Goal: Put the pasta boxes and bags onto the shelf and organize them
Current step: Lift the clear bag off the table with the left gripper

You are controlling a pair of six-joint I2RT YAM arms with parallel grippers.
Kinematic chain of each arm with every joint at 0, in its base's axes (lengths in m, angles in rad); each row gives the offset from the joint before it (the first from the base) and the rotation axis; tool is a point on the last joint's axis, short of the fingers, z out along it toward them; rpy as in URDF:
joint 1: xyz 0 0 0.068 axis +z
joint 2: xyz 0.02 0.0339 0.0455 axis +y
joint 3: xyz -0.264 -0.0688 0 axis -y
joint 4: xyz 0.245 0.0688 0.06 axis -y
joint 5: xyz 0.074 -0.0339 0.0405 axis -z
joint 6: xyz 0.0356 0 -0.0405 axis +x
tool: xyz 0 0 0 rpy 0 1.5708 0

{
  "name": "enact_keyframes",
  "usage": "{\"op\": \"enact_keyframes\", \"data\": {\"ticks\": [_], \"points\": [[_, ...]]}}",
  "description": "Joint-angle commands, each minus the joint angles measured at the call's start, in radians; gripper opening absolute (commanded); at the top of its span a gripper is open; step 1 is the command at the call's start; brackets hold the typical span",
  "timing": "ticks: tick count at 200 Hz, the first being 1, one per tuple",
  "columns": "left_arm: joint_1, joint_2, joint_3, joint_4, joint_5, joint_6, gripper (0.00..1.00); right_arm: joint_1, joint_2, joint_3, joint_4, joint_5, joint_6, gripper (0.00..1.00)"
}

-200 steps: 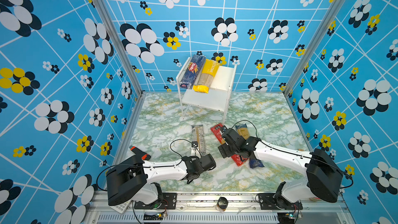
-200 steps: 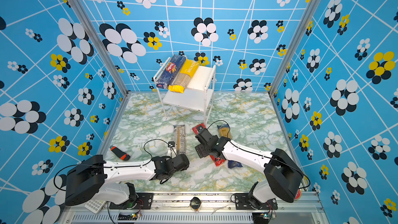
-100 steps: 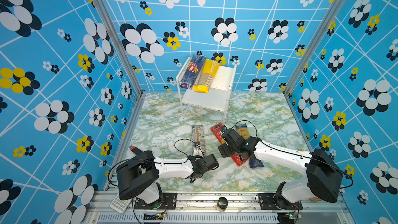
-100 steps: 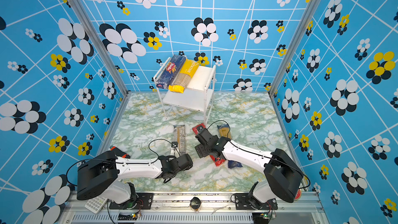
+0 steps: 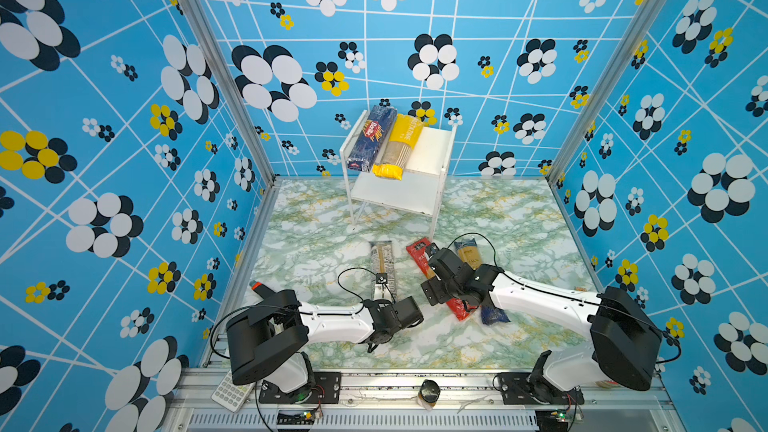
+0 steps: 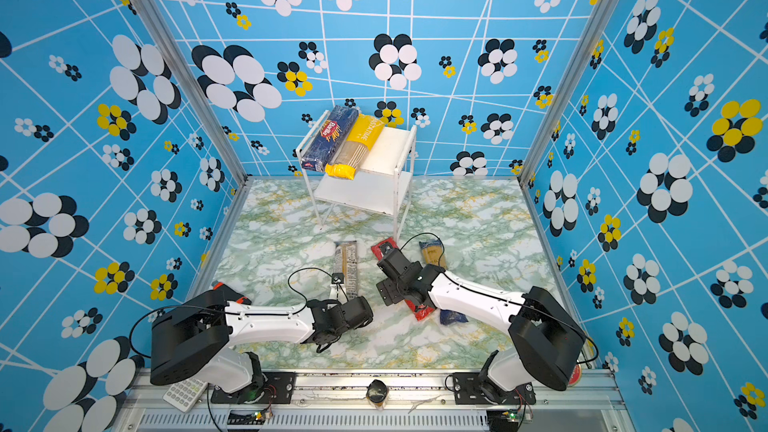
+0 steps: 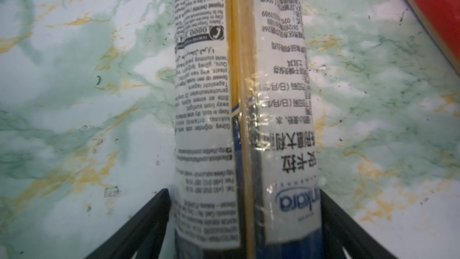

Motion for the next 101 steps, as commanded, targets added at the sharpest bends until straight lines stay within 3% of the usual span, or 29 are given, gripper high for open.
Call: {"op": "enact_keyframes", "data": {"ticks": [1,42,77,101], "points": [[0.004,0.012,-0.011,-0.024,0.023,0.005,0.78,-0.008,-0.015,-0.011,0.006,0.008,0.011,0.95],[0.017,-0.011,-0.035,-0.016,0.033,0.003,0.63,-0.009,-0.021,-0.014,0.003,0.012,0.011,0.95],[0.056,-0.072,-0.072,-0.005,0.072,0.020,0.69,-0.010,-0.028,-0.014,-0.001,0.011,0.007,0.95],[0.079,-0.119,-0.077,-0.013,0.098,0.059,0.60,-0.014,-0.032,-0.013,-0.007,0.009,0.004,0.95]]}}
